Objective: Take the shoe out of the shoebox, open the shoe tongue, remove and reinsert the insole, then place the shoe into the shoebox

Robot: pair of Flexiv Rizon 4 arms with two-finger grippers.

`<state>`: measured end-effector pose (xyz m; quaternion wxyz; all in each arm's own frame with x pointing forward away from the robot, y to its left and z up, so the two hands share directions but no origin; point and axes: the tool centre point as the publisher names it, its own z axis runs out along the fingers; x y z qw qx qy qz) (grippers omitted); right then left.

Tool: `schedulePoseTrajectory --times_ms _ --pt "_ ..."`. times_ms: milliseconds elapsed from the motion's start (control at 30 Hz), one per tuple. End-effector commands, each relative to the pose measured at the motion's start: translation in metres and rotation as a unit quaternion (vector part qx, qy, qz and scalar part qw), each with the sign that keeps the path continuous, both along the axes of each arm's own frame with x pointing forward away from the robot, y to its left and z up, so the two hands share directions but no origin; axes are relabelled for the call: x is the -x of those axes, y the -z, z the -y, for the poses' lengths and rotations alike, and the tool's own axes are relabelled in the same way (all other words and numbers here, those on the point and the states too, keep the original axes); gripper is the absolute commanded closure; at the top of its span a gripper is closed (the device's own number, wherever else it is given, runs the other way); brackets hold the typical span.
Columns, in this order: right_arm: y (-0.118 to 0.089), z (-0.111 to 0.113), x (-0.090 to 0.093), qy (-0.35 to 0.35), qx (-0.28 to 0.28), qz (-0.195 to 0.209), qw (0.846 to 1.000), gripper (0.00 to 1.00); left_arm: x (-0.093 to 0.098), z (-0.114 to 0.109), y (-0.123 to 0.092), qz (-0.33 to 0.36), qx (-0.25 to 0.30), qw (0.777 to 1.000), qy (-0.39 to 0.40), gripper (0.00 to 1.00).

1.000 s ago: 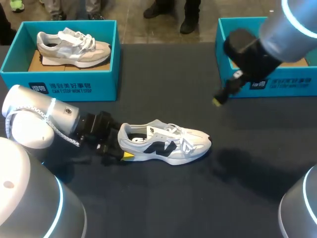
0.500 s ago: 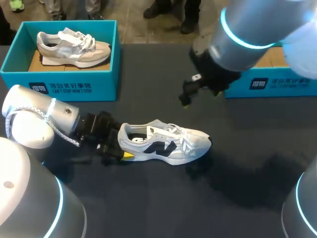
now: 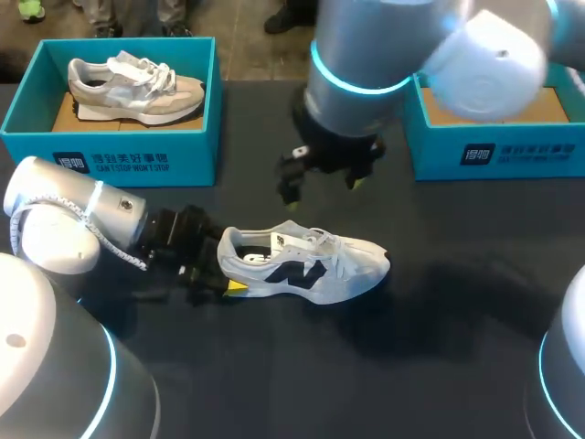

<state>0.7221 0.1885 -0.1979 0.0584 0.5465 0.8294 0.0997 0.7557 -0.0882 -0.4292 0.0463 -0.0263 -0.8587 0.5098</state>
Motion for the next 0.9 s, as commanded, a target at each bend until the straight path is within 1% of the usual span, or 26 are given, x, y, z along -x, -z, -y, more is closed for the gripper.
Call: schedulePoseTrajectory --times_ms 33,133,300,467,600,633,900 --pt "0.026 -0.03 -0.005 0.005 0.045 -0.073 0.996 0.0 -0.003 0.005 0.004 -0.001 -0.002 1.0 0.001 1.0" --pt "0.037 -0.035 -0.005 0.007 0.059 -0.084 0.995 0.0 -0.003 0.005 0.004 -0.001 -0.002 1.0 0.001 1.0" --pt "0.057 -0.039 -0.004 0.009 0.057 -0.095 0.994 0.0 -0.003 0.005 0.004 -0.001 -0.002 1.0 0.001 1.0" --pt "0.066 -0.041 -0.002 0.008 0.069 -0.104 0.992 0.0 -0.003 0.005 0.004 -0.001 -0.002 1.0 0.001 1.0" --pt "0.078 -0.039 -0.006 0.005 0.082 -0.108 0.991 0.0 -0.003 0.005 0.004 -0.001 -0.002 1.0 0.001 1.0" --pt "0.078 -0.045 -0.007 0.001 0.081 -0.106 0.991 0.0 -0.003 0.005 0.004 -0.001 -0.002 1.0 0.001 1.0" --pt "0.078 -0.045 -0.007 0.001 0.081 -0.106 0.991 0.0 -0.003 0.005 0.004 -0.001 -0.002 1.0 0.001 1.0"
